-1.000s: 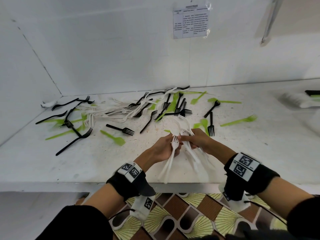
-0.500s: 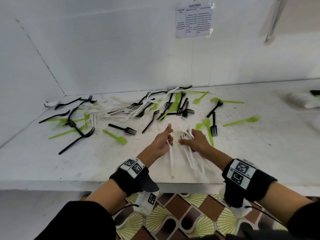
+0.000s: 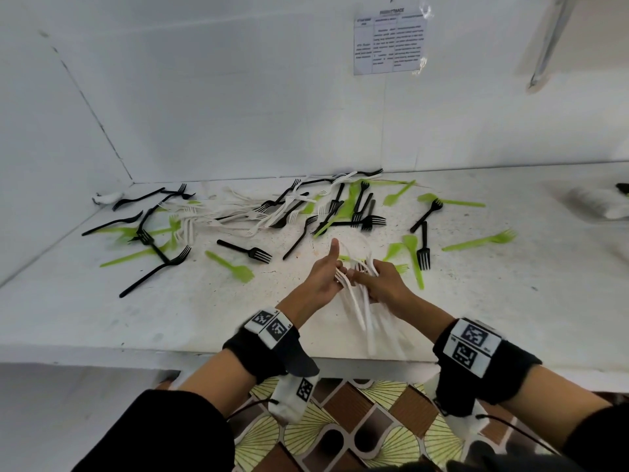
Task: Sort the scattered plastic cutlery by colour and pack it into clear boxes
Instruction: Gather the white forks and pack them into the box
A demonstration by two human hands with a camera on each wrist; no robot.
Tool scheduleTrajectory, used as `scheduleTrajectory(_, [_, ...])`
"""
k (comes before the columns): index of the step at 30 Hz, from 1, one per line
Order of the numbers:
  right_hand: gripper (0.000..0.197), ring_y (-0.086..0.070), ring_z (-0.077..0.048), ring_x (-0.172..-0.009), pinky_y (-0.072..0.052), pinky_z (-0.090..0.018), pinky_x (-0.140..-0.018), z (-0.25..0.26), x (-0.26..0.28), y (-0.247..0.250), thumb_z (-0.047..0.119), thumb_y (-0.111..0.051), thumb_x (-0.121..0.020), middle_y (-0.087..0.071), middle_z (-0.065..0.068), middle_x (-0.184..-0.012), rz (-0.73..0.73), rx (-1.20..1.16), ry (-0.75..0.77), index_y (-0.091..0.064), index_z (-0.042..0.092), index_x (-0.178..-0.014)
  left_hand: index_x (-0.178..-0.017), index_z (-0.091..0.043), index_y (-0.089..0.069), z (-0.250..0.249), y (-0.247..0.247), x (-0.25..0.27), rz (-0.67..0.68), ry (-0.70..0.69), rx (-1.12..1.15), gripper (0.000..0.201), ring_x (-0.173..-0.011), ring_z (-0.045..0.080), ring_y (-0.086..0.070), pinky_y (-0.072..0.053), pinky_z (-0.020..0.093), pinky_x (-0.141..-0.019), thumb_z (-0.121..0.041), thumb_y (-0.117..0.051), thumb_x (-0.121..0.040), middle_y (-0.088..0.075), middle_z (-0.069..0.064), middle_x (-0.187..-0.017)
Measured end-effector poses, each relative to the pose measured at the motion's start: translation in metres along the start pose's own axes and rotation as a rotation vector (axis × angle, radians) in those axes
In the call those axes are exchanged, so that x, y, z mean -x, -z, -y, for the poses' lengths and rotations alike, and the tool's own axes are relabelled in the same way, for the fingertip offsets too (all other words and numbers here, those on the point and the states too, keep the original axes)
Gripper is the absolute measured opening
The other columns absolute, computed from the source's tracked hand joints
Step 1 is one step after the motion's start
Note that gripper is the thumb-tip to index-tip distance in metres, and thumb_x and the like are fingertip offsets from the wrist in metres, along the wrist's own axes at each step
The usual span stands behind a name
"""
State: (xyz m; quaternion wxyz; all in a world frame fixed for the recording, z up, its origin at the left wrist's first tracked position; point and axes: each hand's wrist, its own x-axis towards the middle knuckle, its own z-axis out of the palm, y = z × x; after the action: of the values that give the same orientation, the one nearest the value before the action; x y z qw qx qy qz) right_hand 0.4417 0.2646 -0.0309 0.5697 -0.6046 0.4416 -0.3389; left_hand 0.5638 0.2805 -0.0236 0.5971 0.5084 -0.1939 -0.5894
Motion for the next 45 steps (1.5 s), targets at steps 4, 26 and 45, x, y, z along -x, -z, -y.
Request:
scheduleTrajectory(4, [0.015, -0.042, 0.0, -0.036, -0.032, -0.014, -0.036, 0.006, 0.006, 0.008, 0.015, -0.062, -0.089, -0.057, 0.01, -0.044, 0.122, 0.005, -0.002, -0.06, 0.004, -0.079, -0.08, -0.011, -0.049, 0.0, 0.009, -0.005, -0.039, -0.01, 0.017, 0.022, -0.038, 0.003, -0.036, -0.037, 0.017, -0.044, -0.026, -0.061, -0.089, -0.033, -0.009, -0.041])
scheduleTrajectory(26, [0.027, -0.034, -0.003, -0.033, -0.027, -0.015, -0.035, 0.008, 0.01, 0.013, 0.008, -0.074, -0.077, -0.044, 0.009, -0.039, 0.028, -0.049, -0.094, -0.052, 0.01, -0.063, -0.102, -0.011, -0.06, -0.005, 0.021, 0.006, 0.147, -0.012, 0.155, 0.022, -0.067, 0.013, -0.055, -0.054, 0.021, -0.061, -0.011, -0.039, -0.099, -0.051, 0.002, -0.072])
scheduleTrajectory(45, [0.017, -0.038, -0.001, -0.028, -0.036, -0.013, -0.034, 0.019, 0.011, -0.005, 0.002, -0.069, -0.081, -0.049, 0.006, -0.035, 0.032, -0.203, -0.173, -0.056, 0.004, -0.07, -0.13, -0.001, -0.048, -0.003, 0.03, 0.01, 0.216, -0.027, 0.043, 0.038, -0.091, 0.017, -0.065, -0.058, 0.029, -0.073, -0.022, -0.037, -0.1, -0.064, 0.004, -0.112])
